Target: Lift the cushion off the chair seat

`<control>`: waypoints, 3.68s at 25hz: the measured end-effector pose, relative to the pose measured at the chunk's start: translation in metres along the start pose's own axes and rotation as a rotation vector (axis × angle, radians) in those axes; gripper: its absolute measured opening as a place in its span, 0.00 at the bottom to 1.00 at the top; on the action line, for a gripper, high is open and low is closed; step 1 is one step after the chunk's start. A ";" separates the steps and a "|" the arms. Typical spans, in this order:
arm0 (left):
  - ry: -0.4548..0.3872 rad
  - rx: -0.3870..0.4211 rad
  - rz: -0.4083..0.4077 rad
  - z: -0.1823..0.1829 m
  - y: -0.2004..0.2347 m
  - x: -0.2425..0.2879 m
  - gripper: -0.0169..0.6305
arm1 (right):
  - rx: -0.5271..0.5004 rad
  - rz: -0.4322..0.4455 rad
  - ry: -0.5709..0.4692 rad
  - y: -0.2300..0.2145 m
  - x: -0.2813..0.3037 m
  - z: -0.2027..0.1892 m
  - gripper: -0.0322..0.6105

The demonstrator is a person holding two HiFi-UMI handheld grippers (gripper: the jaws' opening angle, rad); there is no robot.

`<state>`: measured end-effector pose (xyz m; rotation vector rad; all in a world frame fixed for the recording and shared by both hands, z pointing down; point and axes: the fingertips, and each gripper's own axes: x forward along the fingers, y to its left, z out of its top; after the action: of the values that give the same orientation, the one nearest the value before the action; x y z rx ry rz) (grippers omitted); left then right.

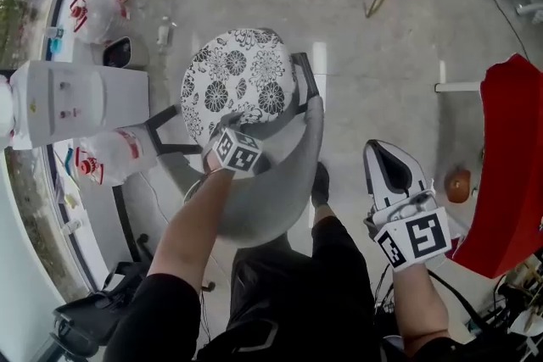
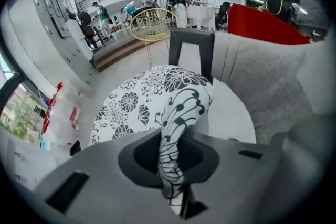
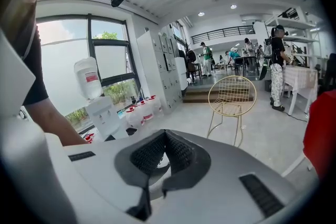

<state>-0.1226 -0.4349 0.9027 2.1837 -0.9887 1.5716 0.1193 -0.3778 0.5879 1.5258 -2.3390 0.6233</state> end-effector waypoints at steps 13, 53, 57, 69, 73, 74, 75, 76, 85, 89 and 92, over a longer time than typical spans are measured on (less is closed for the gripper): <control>-0.214 -0.167 0.179 0.050 0.040 -0.133 0.09 | -0.049 0.065 -0.123 0.024 -0.056 0.057 0.06; -0.882 -0.527 0.405 0.087 -0.005 -0.533 0.08 | -0.155 0.297 -0.302 0.106 -0.110 0.151 0.06; -0.918 -0.520 0.404 0.072 0.001 -0.559 0.08 | -0.154 0.285 -0.312 0.130 -0.112 0.156 0.06; -1.013 -0.570 0.411 0.004 0.017 -0.622 0.08 | -0.210 0.288 -0.322 0.214 -0.127 0.168 0.06; -1.026 -0.592 0.428 0.000 0.015 -0.624 0.08 | -0.200 0.291 -0.331 0.211 -0.127 0.168 0.06; -1.029 -0.598 0.432 -0.002 0.016 -0.626 0.08 | -0.203 0.293 -0.331 0.213 -0.127 0.169 0.06; -1.032 -0.603 0.438 -0.004 0.017 -0.628 0.08 | -0.212 0.295 -0.330 0.215 -0.126 0.169 0.06; -1.034 -0.608 0.443 -0.005 0.017 -0.630 0.08 | -0.222 0.295 -0.330 0.217 -0.126 0.169 0.06; -1.056 -0.616 0.463 -0.005 0.014 -0.637 0.08 | -0.210 0.303 -0.354 0.215 -0.129 0.177 0.06; -1.068 -0.621 0.453 -0.007 0.013 -0.636 0.08 | -0.217 0.309 -0.353 0.219 -0.130 0.176 0.06; -1.079 -0.613 0.448 -0.006 0.013 -0.637 0.08 | -0.213 0.293 -0.355 0.219 -0.131 0.177 0.06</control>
<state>-0.2478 -0.2078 0.3209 2.3247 -1.9939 -0.0541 -0.0277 -0.2854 0.3304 1.2959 -2.8195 0.1591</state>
